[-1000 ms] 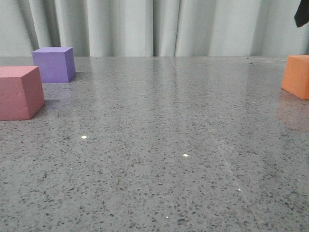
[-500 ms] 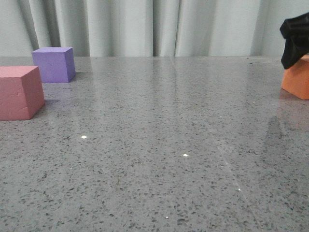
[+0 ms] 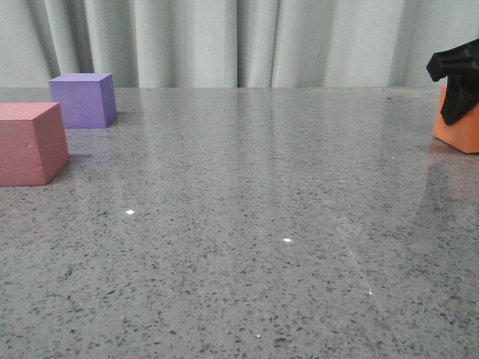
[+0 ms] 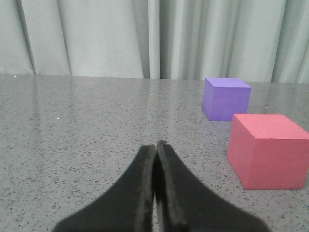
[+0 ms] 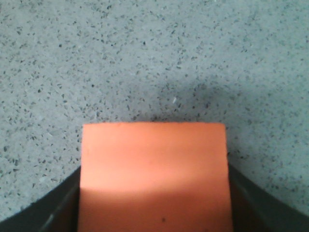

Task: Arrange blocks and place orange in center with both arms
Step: 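Lower the right gripper onto the orange cube and close it, then carry the orange cube with the right gripper toward the table center and release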

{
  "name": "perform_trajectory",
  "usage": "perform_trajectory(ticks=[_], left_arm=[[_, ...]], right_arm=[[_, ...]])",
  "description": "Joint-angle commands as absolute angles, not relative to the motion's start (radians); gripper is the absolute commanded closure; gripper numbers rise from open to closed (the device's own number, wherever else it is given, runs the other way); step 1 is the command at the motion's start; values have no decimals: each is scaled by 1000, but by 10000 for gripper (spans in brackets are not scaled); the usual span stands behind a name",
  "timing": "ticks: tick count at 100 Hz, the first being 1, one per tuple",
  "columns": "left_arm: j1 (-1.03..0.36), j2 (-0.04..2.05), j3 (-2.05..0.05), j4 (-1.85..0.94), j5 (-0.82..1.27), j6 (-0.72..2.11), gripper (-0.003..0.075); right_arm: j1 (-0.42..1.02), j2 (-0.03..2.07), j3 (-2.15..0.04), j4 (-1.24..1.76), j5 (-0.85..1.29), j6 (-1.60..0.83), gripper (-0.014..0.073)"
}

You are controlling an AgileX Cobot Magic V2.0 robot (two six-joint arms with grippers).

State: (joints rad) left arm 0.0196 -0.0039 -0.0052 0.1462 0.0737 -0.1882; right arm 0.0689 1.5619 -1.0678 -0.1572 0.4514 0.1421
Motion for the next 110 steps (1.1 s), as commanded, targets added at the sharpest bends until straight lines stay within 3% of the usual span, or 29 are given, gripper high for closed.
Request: perform_trajectory(ticks=[1, 34, 61, 110], left_arm=[[20, -35, 50, 138, -18, -191, 733], [20, -35, 50, 138, -18, -191, 733], [20, -35, 50, 138, -18, -191, 733], [20, -35, 50, 138, -18, -191, 733]], right_arm=[[73, 1523, -1113, -168, 431, 133, 284], [280, 1488, -1227, -98, 484, 150, 284], [448, 1571, -1334, -95, 485, 315, 284], [580, 1749, -1464, -104, 505, 497, 284]])
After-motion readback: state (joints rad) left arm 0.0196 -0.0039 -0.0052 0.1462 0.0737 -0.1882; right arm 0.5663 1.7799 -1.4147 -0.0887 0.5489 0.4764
